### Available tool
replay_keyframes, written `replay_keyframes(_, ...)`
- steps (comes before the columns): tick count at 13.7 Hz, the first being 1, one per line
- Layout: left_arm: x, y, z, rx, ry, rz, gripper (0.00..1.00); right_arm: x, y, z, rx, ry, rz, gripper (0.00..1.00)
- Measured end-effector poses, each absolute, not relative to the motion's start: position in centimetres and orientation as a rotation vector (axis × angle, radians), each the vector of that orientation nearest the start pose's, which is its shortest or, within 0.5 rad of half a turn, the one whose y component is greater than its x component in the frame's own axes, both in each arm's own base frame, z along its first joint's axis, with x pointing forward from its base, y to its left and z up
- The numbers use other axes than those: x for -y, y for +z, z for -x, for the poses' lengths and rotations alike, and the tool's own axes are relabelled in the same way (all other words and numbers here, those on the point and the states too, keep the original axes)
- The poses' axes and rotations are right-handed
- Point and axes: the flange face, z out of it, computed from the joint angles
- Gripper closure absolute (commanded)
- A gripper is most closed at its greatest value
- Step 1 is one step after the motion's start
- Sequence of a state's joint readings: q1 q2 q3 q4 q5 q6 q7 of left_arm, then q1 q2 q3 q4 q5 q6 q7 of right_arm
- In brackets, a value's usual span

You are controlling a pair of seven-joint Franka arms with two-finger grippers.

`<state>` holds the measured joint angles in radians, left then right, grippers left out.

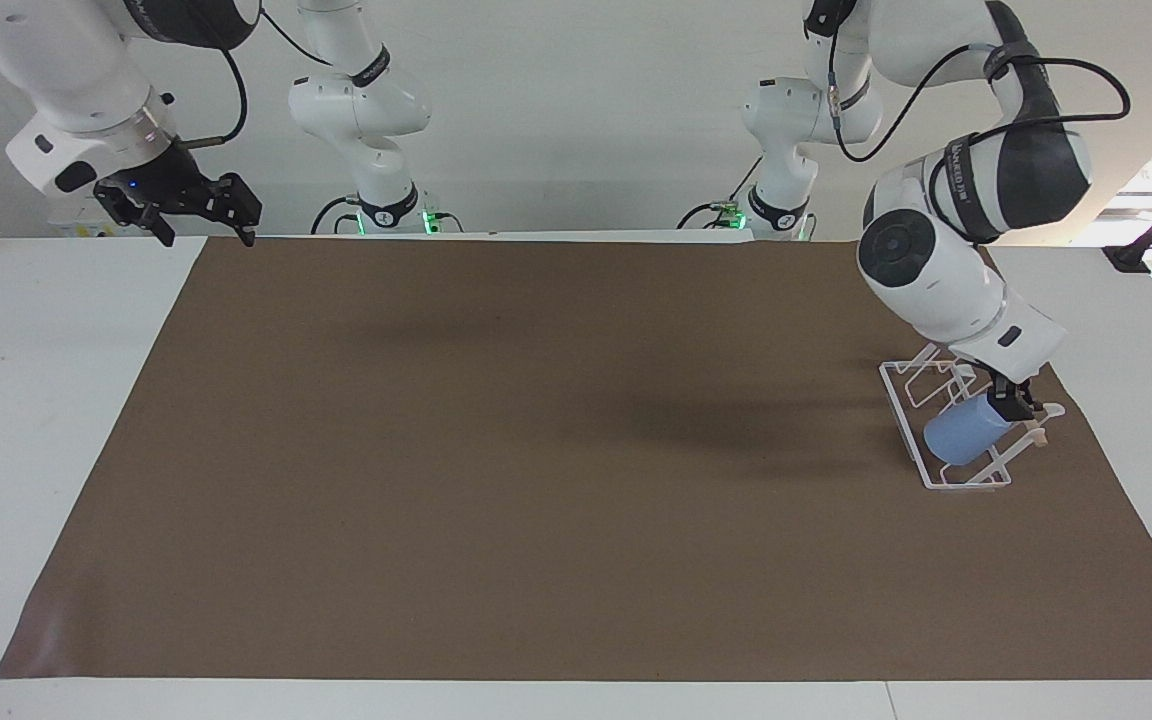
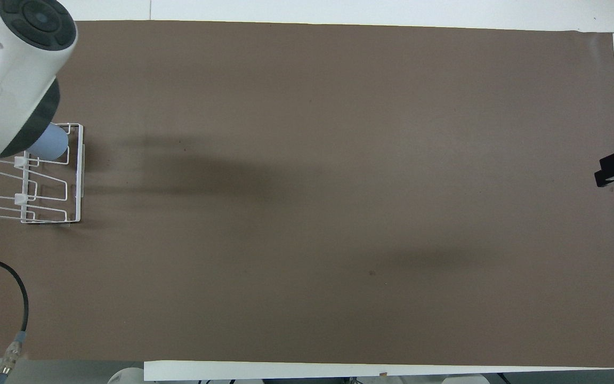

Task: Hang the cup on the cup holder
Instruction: 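Lower the cup onto the rack peg with the left gripper, then open the left gripper and draw it back from the rack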

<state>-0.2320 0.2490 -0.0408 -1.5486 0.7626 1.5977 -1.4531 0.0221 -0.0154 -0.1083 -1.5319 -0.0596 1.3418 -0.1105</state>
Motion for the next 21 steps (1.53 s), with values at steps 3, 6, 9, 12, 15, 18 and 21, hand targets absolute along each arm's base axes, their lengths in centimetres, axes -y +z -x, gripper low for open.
replay_keyframes(3,8.6,54.5,-60.4,1.19,-0.37,2.33,0.01,5.3,63.3,-52.2,0.026,0.286,3.169,0.01)
replay_keyframes(6,6.7,58.3,-58.4,1.101,-0.199,2.594,0.01,5.3,63.3,-52.2,0.026,0.287,3.168,0.01)
replay_keyframes(9,5.5,59.9,-57.0,0.882,-0.093,2.751,0.01,5.3,63.3,-52.2,0.026,0.287,3.168,0.01)
replay_keyframes(12,5.7,59.8,-56.3,0.529,0.025,2.859,0.01,5.3,63.2,-52.2,0.026,0.288,3.168,0.01)
replay_keyframes(15,5.1,59.8,-56.1,0.299,0.115,2.98,0.01,5.3,63.2,-52.2,0.026,0.289,3.168,0.01)
replay_keyframes(18,4.1,60.0,-55.9,0.066,0.176,3.071,0.0,5.3,63.3,-52.2,0.026,0.288,3.168,0.01)
replay_keyframes(21,3.0,60.6,-55.7,-0.042,0.175,3.135,0.0,5.3,63.3,-52.2,0.026,0.288,3.168,0.01)
